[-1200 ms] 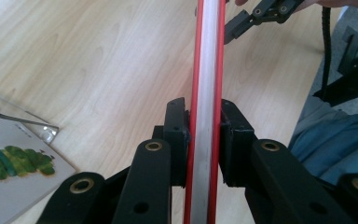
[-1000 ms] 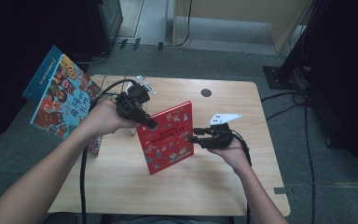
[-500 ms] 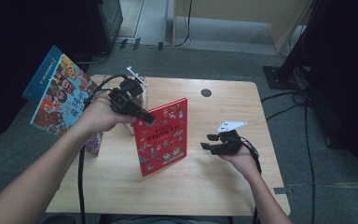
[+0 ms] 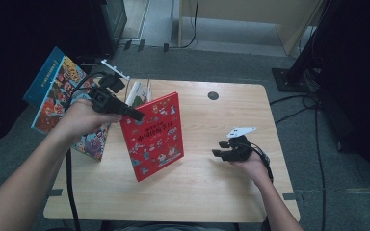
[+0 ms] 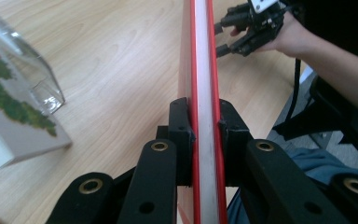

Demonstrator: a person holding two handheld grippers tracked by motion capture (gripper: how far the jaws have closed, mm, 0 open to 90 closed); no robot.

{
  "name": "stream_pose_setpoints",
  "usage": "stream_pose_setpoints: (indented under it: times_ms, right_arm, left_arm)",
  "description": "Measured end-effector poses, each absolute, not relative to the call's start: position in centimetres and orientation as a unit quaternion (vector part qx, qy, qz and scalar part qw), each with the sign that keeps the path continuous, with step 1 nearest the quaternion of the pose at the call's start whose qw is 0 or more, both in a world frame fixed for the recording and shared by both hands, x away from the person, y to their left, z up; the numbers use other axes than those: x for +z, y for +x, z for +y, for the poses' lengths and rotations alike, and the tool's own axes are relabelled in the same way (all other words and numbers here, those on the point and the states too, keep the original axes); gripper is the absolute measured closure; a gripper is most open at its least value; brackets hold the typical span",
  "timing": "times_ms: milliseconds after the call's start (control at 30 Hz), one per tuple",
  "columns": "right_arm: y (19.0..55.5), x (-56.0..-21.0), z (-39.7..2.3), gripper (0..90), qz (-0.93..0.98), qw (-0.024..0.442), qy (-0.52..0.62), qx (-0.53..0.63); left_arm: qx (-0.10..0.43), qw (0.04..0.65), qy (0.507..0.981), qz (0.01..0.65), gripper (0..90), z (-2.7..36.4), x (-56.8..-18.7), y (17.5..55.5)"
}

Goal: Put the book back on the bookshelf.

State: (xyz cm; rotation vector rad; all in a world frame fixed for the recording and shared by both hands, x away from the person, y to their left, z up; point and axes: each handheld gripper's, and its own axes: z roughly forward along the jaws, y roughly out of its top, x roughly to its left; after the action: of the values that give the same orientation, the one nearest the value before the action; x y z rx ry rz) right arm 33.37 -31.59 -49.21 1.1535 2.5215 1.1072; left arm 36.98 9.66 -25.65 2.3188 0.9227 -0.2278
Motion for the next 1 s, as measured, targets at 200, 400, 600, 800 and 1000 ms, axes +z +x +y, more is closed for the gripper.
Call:
stream_pose_setpoints:
  times_ms: [200, 400, 600, 800, 1000]
  right_arm:
    - [33.8, -49.8, -31.5, 49.7, 0.835, 0.076, 0.399, 0.371]
    - [34.1, -50.4, -31.3, 49.1, 0.824, 0.105, 0.399, 0.389]
    - [34.5, -51.1, -31.0, 48.7, 0.825, 0.122, 0.394, 0.387]
    - [34.6, -51.9, -31.0, 47.6, 0.827, 0.125, 0.383, 0.393]
    - [34.5, -52.1, -30.8, 47.5, 0.829, 0.146, 0.371, 0.393]
  left_arm:
    - [-0.077, 0.319, 0.870, 0.369, 80.2, 11.8, -25.9, 36.5]
    - [-0.073, 0.321, 0.862, 0.387, 80.2, 13.7, -26.4, 35.9]
    - [-0.067, 0.319, 0.853, 0.406, 80.2, 15.3, -26.6, 35.4]
    - [-0.062, 0.324, 0.844, 0.423, 80.2, 16.9, -26.7, 35.0]
    - [-0.057, 0.326, 0.834, 0.441, 80.2, 18.5, -26.7, 34.9]
